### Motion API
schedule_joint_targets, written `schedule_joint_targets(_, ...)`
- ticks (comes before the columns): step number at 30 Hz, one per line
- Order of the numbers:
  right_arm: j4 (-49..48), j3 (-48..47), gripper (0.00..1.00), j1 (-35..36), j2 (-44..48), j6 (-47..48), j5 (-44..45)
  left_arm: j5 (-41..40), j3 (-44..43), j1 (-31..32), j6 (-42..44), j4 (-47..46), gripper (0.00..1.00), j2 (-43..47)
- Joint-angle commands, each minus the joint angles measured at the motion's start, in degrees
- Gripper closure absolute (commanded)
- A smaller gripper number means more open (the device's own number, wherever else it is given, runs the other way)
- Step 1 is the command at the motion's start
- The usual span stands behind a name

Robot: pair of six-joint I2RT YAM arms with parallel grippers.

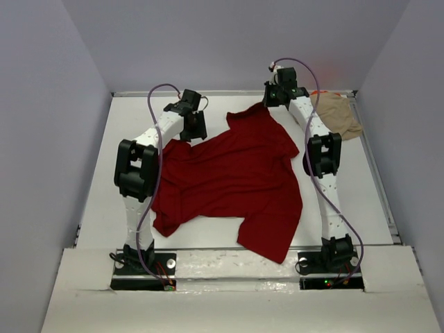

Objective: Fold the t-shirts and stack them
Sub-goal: Flatten the tshirt out

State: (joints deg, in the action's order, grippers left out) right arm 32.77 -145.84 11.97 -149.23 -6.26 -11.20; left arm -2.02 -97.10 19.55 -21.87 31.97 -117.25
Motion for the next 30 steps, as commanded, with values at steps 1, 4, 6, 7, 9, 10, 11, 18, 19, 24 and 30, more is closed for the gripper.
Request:
schedule_joint_targets(1,5.7,-3.6,1.0,-3.1,-5.2,0.0,-2.6,-1.0,-1.2,1.5,1.8,0.6,0.38,2.6)
schedule_joint_targets(4,9.2,-7.2,0.76,-5.3,-9.0,-2.8,-7.1,-1.4,-1.1,2.5,1.9,1.0,0.38,3.2)
schedule_joint_targets(6,9.1,-5.8,0.42,-5.3,-8.6,-2.6,-8.5,-1.9,-0.8,2.9,1.8,1.0,0.38,3.7)
schedule_joint_targets(7,8.6,-4.6,0.33,-5.3,-7.8,-2.1,-6.8,-2.3,-0.8,2.9,1.7,1.0,0.38,3.7)
schedule_joint_targets(9,7.1,-1.2,0.29,-5.3,-5.0,-0.6,-6.6,-3.1,-0.9,2.9,1.7,1.3,0.38,3.7)
schedule_joint_targets(10,6.6,-0.5,0.28,-5.3,-4.0,-0.3,-5.9,-3.3,-0.9,2.9,1.7,1.3,0.38,3.7)
schedule_joint_targets(11,6.3,-0.1,0.27,-5.3,-3.0,0.5,-4.5,-3.9,-0.9,2.9,1.7,1.3,0.38,3.7)
schedule_joint_targets(18,5.6,-0.9,0.06,-5.3,2.9,3.2,-4.4,-4.9,-1.9,2.9,0.2,0.8,0.38,3.3)
schedule_joint_targets(19,5.5,-0.8,0.07,-5.3,3.5,3.3,-4.2,-5.1,-2.0,2.9,0.1,1.0,0.38,3.3)
schedule_joint_targets(24,3.9,11.2,0.47,-2.6,11.7,4.4,-1.5,-7.7,-0.9,2.7,-2.2,1.4,0.38,3.5)
schedule_joint_targets(30,-1.9,30.8,1.0,2.2,21.1,2.1,-5.9,-7.8,3.8,0.6,-6.7,1.5,0.48,5.5)
